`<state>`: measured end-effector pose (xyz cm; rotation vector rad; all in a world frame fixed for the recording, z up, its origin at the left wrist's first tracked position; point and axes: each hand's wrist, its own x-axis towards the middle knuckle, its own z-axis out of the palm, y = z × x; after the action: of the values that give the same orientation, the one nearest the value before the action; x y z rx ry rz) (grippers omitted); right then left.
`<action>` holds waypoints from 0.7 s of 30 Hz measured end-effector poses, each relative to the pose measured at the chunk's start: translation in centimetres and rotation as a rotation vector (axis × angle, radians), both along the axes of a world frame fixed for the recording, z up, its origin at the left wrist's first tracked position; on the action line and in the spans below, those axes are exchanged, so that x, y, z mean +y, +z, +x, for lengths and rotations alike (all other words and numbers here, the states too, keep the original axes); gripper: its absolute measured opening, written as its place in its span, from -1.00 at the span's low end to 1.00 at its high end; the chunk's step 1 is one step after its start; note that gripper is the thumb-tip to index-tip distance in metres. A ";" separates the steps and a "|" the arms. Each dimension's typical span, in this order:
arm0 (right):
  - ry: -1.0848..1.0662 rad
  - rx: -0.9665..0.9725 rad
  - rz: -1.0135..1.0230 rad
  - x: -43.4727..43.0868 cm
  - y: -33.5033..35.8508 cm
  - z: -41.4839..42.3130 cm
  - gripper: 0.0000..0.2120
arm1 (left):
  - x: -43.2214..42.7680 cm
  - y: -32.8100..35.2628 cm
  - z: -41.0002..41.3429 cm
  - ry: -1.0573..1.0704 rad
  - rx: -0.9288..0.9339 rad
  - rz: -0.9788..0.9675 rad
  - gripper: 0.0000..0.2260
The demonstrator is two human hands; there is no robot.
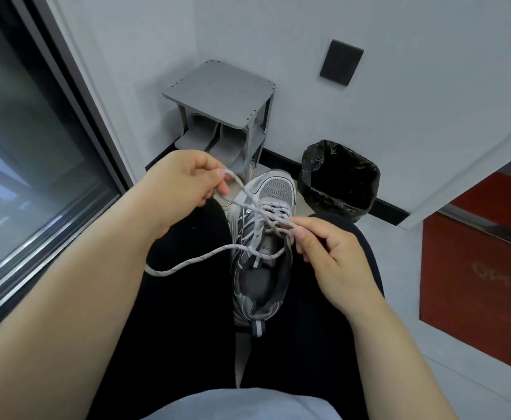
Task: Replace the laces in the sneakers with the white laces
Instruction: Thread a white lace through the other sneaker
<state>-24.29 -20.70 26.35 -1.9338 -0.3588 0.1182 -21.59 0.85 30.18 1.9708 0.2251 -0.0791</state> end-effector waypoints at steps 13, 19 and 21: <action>-0.117 -0.069 -0.043 2.5 0.3 0.0 -0.85 | -3.3 -1.1 -2.7 -0.479 -0.190 0.458 -0.88; -0.195 -0.108 -0.318 2.3 -1.5 0.1 -0.84 | -1.9 -2.1 -2.5 -0.334 -0.263 0.578 -0.89; -0.180 -0.110 -0.372 2.6 -1.8 -0.1 -0.80 | -2.3 -2.7 -2.6 -0.330 -0.263 0.595 -0.89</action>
<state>-24.34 -18.06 24.60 -2.3375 -0.2446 -0.0431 -24.24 -1.48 27.45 2.5668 -0.2854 0.0406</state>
